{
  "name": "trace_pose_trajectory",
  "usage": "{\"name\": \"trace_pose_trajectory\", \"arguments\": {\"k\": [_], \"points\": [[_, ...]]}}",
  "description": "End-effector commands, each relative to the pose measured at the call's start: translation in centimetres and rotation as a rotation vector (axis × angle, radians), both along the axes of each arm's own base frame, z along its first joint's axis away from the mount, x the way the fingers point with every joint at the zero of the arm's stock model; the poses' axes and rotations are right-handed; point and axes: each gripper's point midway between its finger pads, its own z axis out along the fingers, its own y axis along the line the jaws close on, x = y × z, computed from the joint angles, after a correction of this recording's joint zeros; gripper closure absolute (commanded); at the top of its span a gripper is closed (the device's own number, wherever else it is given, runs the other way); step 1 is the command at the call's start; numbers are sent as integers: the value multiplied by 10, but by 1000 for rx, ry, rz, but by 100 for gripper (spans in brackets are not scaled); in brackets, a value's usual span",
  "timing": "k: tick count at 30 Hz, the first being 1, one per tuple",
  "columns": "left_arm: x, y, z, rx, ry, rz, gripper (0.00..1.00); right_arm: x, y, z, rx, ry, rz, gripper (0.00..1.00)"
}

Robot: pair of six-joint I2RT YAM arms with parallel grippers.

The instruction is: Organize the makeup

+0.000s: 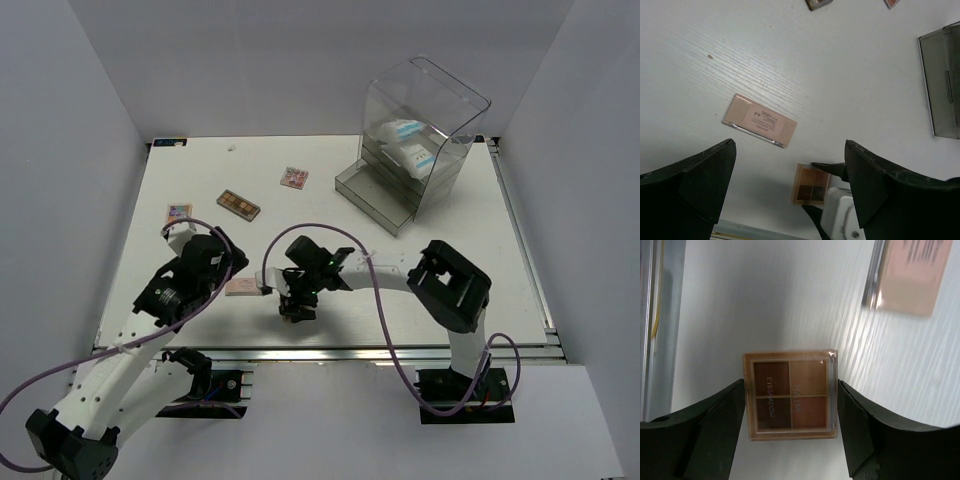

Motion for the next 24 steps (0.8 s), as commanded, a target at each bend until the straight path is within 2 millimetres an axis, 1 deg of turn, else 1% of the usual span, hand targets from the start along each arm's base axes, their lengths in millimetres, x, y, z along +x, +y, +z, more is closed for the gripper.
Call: {"name": "trace_pose_trajectory", "arguments": {"k": [1,2,3,4,5,6,7,8,9,10,11,12,13,14,15,16,17,18,20,21,23,24], "points": [[7,-13,-15,-123,29,54,2,3,-38,8,-62,25,-38,94],[7,-16,-19,-152,42,56,2,9,-40,26,-32,13,-63,97],[8,-19,-22,-171,52,62,2,14,-41,36,-14,8,-83,100],[10,-21,-25,-201,55,75,2,26,-47,46,0,3,-121,100],[11,-25,-28,-222,74,73,2,35,-49,67,42,-19,-152,100],[14,-26,-29,-250,73,89,2,50,-54,80,63,-18,-212,100],[14,-27,-35,-265,96,95,2,64,-57,100,101,-53,-259,100],[15,-29,-36,-283,102,102,2,75,-62,107,111,-71,-310,100],[18,-31,-37,-308,102,112,2,94,-69,116,129,-79,-388,100],[17,-32,-41,-321,115,117,2,112,-75,125,143,-128,-462,100],[18,-32,-45,-334,124,124,2,124,-81,134,160,-154,-512,100],[19,-36,-44,-360,123,121,2,137,-86,139,172,-177,-561,100],[19,-37,-47,-369,132,128,2,157,-102,142,164,-210,-659,100],[18,-37,-51,-375,142,137,2,169,-107,148,182,-236,-700,100],[18,-37,-53,-385,148,148,2,178,-113,151,185,-252,-737,100],[18,-37,-55,-388,155,155,2,196,-131,152,172,-290,-817,100],[17,-36,-57,-392,161,164,2,209,-136,159,193,-325,-855,100],[17,-36,-59,-403,165,179,2,223,-151,161,185,-359,-913,100],[16,-37,-65,-412,180,194,2,248,-164,169,196,-427,-969,100],[16,-38,-66,-428,181,204,2,262,-180,168,173,-462,-1025,100],[16,-38,-69,-439,188,213,2,283,-187,166,149,-489,-1061,100],[14,-38,-72,-443,197,220,2,295,-198,166,137,-502,-1097,100]]}}
